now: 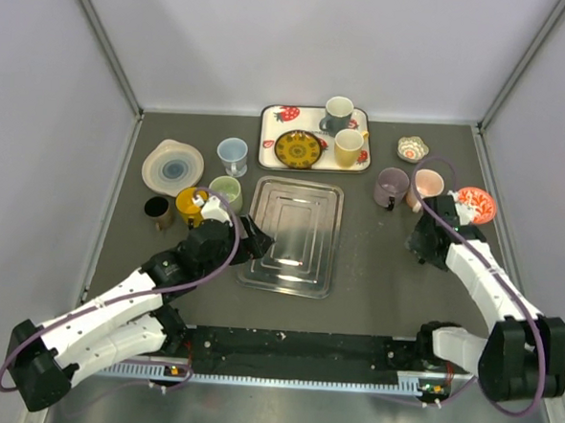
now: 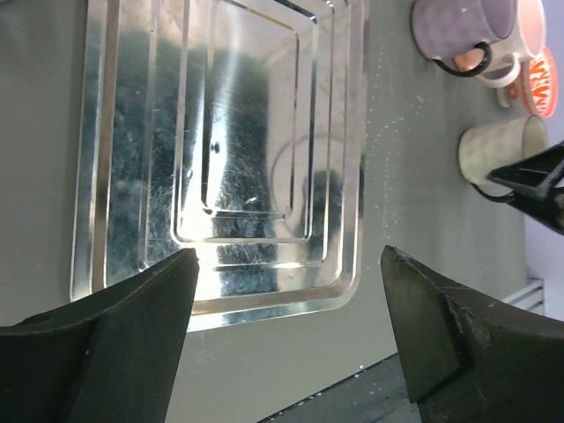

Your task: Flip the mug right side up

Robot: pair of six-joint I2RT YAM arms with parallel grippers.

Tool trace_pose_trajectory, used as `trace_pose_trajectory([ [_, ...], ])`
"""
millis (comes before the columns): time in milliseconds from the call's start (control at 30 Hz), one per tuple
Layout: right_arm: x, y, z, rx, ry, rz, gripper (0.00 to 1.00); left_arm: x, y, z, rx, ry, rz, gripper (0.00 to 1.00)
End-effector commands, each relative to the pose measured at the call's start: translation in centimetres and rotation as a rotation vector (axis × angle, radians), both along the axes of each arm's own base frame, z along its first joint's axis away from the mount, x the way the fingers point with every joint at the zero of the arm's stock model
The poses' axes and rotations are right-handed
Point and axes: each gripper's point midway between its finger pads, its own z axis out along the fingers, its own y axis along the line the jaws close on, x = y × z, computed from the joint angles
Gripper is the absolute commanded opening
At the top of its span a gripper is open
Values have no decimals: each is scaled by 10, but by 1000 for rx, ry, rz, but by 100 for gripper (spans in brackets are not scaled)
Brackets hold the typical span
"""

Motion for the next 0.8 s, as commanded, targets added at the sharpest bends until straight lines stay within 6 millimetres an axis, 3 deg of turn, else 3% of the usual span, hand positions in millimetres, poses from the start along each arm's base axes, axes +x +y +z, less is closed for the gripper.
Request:
trace_pose_trajectory([
  [0,11,12,47,0,-141,66,75,6,3,1,64,-16,-3,90],
  [100,4,26,72,25,-196,116,90,8,3,0,105,1,-12,92],
  [167,2,47,94,55,-257,186,94,10,1,5,124,-3,-22,92],
  [200,0,53,101,62,-275,210,97,10,3,-1,155,22,-23,93],
  [233,-1,72,113,85,-309,275,98,11,3,-1,175,22,-27,93],
  [300,-4,89,132,106,-367,327,98,12,4,-1,210,38,-31,94],
  [333,-6,112,148,128,-419,409,98,12,6,-1,232,38,-36,95],
  [467,-2,160,184,88,-595,606,98,17,11,12,277,19,-27,97],
  [567,2,182,183,46,-654,680,98,14,14,24,278,1,-34,98],
  [700,0,196,167,82,-672,736,99,10,13,32,237,-43,-59,97],
  [767,-3,204,182,145,-752,771,99,6,13,37,221,-72,-78,98],
])
